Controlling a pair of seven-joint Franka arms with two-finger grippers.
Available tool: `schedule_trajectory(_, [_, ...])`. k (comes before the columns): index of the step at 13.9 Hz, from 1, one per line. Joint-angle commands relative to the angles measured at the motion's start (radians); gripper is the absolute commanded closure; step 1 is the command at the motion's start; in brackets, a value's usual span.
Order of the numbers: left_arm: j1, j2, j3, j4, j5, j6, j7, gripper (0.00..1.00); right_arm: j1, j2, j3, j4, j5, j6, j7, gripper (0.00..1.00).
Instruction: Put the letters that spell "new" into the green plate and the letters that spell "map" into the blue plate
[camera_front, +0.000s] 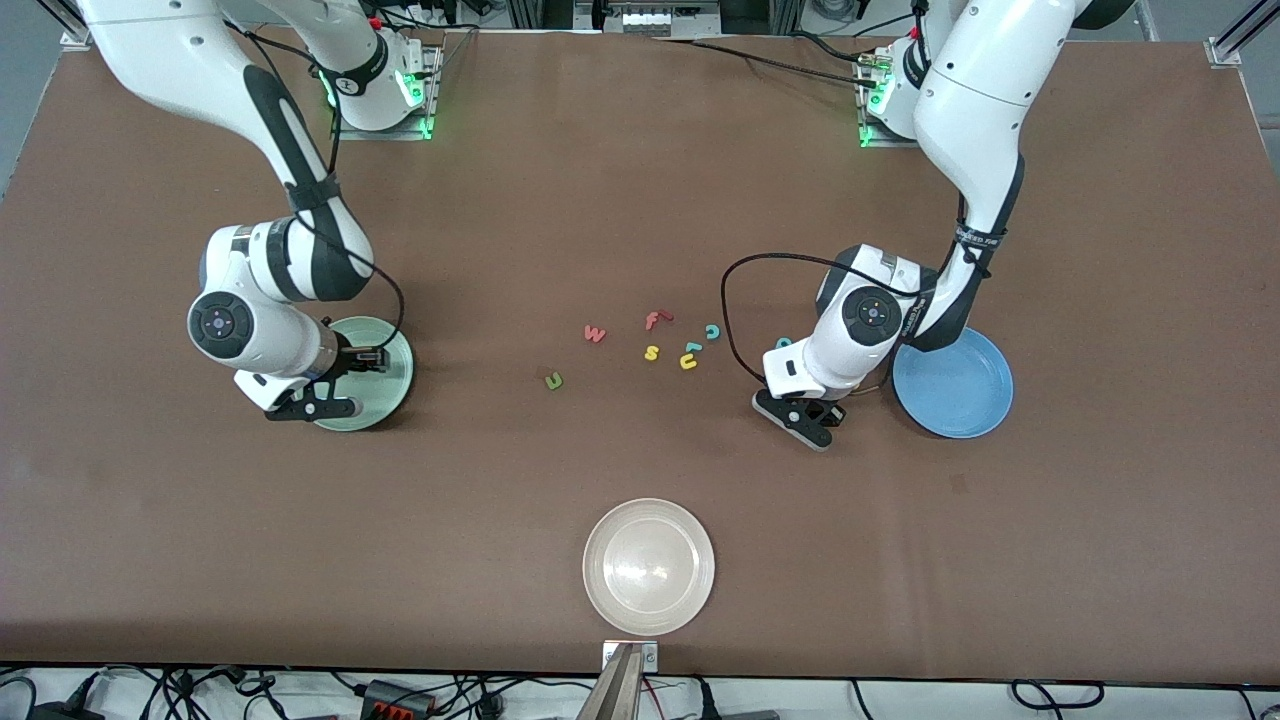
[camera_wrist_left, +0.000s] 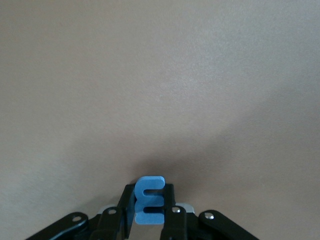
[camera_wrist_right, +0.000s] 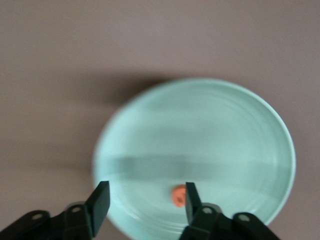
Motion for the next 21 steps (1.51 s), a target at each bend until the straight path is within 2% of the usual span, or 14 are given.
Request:
schedule_trajectory(1, [0.06,-0.088,0.004,0.002,-0.001,-0.107,0.093,0.86,0.131,0.05,0.003,0.123,0.012,-0.021,0.041,0.0])
schedule_trajectory(3, [0.112,-0.14,0.007,0.017,-0.001,-0.225,0.133,0.86,0.171,0.114,0.003,0.2,0.035,-0.021,0.041,0.0])
schedule_trajectory(6, [0.213,-0.185,0.007,0.019,0.001,-0.4,0.157,0.86,0.275,0.174,0.003,0.254,0.035,-0.016,0.049,0.02])
schedule_trajectory(8, [0.258,-0.188,0.006,0.01,0.001,-0.448,0.156,0.86,0.301,0.203,0.003,0.284,0.039,-0.016,0.052,0.19])
schedule_trajectory(10, [0.279,-0.183,0.007,-0.022,-0.001,-0.445,0.144,0.86,0.332,0.229,0.003,0.291,0.035,-0.013,0.083,0.21])
schedule_trajectory(13, [0.305,-0.172,0.009,-0.061,-0.001,-0.425,0.119,0.57,0.358,0.256,0.003,0.298,0.028,0.013,0.09,0.22])
schedule_trajectory(14, [0.307,-0.174,0.006,-0.059,-0.001,-0.422,0.121,0.24,0.361,0.265,0.003,0.298,0.028,0.022,0.09,0.23])
schedule_trajectory(15, [0.304,-0.178,0.002,-0.052,-0.001,-0.424,0.113,0.0,0.363,0.271,0.003,0.298,0.029,0.038,0.092,0.25])
schedule_trajectory(17, [0.287,-0.2,-0.002,-0.048,-0.001,-0.434,0.053,0.0,0.363,0.288,0.003,0.303,0.031,0.073,0.09,0.26])
schedule_trajectory(21, [0.264,-0.208,-0.112,-0.055,-0.001,-0.43,-0.187,0.0,0.375,0.311,0.003,0.311,0.031,0.101,0.09,0.31])
